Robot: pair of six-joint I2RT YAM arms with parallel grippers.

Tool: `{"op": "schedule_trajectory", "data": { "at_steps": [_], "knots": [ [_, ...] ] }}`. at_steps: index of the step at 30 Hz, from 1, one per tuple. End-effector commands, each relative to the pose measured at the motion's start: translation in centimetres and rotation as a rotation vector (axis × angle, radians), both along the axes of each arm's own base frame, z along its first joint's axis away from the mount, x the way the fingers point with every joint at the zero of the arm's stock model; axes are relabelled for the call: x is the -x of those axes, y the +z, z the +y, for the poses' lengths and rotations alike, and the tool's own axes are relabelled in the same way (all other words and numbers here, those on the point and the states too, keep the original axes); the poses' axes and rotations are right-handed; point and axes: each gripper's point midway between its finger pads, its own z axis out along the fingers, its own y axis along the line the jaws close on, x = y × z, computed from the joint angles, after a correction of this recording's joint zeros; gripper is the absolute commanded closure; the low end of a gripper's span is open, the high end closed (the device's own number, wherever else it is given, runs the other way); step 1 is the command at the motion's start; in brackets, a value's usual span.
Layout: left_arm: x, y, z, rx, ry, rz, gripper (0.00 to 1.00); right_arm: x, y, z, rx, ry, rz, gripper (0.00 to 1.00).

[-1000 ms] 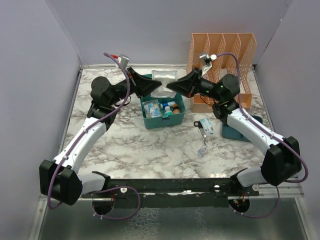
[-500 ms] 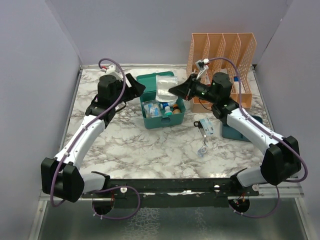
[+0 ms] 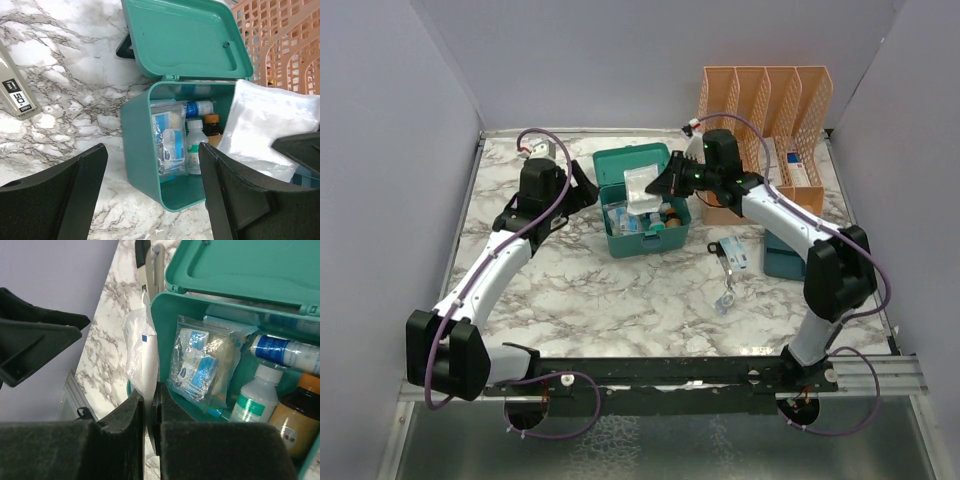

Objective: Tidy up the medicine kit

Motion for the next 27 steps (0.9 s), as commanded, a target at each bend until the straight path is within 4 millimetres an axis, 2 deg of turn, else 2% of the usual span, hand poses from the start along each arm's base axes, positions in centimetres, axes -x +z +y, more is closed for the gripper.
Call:
{"op": "schedule_trajectory", "data": {
  "at_steps": [1,2,11,22,25,27],
  "knots": [
    [-0.3,-1.0,0.8,-0.037,0.018,0.004,0.23,0.7,-2.3,2.2,0.033,0.040,0.143,0.99],
    [-0.3,-1.1,0.7,-0.038,0.016,0.004,0.23,0.7,-3.2,2.7,0.044,0.043,0.172,0.99],
    [-0.4,-1.0,0.7,-0.046,0.004,-0.001,0.23,1.9,-6.7,5.2,0.086,0.109,0.257,0.99],
    [0.2,-1.2,0.8,-0.038,0.007,0.005,0.23,1.3,-8.2,7.3,0.099,0.098,0.308,0.98],
    [0.3,-1.2,0.6,-0.030,0.004,0.006,0.23,1.5,-8.8,7.7,0.119,0.086,0.311,0.93],
    [0.3,-1.3,0.6,-0.029,0.004,0.005,0.23,1.3,-9.2,7.6,0.136,0.068,0.321,0.84]
  ]
}}
